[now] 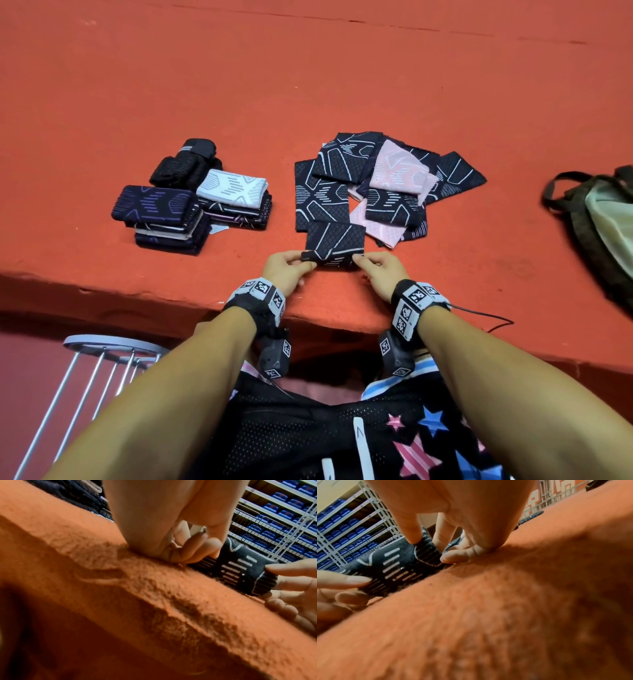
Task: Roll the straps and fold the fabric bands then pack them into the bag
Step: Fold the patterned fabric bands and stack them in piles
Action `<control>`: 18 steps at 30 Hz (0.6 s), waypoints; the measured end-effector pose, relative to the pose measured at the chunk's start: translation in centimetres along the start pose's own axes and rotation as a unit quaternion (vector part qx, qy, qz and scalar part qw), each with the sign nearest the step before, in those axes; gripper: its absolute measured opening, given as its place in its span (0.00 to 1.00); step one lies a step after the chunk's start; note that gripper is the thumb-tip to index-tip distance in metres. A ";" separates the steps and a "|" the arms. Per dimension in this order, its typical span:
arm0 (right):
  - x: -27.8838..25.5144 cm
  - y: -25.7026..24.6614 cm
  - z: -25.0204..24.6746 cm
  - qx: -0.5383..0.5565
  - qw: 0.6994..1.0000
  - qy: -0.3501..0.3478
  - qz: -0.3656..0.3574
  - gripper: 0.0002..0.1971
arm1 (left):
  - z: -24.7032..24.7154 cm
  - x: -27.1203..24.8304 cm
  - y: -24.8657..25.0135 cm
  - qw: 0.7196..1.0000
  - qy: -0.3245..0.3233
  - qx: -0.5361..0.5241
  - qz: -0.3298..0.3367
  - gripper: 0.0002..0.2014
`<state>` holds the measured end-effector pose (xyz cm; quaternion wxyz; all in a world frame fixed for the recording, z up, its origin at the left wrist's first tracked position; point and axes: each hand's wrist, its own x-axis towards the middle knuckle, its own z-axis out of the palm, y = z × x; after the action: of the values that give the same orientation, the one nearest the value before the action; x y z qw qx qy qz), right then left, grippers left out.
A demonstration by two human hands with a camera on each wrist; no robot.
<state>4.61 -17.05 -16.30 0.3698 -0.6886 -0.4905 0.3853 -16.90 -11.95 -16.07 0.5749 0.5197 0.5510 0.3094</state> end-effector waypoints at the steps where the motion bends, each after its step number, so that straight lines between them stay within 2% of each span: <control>1: 0.0 0.0 0.0 -0.001 1.000 0.010 -0.006 0.17 | 0.0 0.1 -0.3 1.000 0.013 0.009 0.008 0.10; 3: -0.4 -0.6 0.1 0.028 0.999 0.034 -0.010 0.18 | 0.0 0.2 -0.7 0.999 0.033 0.015 0.016 0.09; 7: -1.2 -0.7 0.2 0.117 0.992 -0.011 0.048 0.01 | -0.2 0.6 -0.5 0.998 0.065 -0.003 0.001 0.13; 10: -1.0 0.2 0.2 0.087 0.996 -0.019 0.031 0.09 | -0.2 0.8 -0.6 0.998 0.061 0.012 0.000 0.13; 14: -0.4 0.7 0.5 0.061 0.998 0.020 0.019 0.02 | -0.1 0.7 -0.7 0.998 0.040 0.037 0.006 0.13; 17: -0.1 1.0 0.6 0.041 0.998 0.032 0.029 0.07 | -0.1 0.7 -0.7 0.998 0.035 0.050 0.032 0.09; 18: -0.2 0.8 0.7 0.038 0.998 0.035 0.028 0.06 | 0.0 0.6 -0.7 0.997 0.041 0.054 0.037 0.08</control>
<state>4.32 -17.33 -17.29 0.4018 -0.7003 -0.4427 0.3900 -16.94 -11.58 -16.91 0.5111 0.5568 0.5706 0.3212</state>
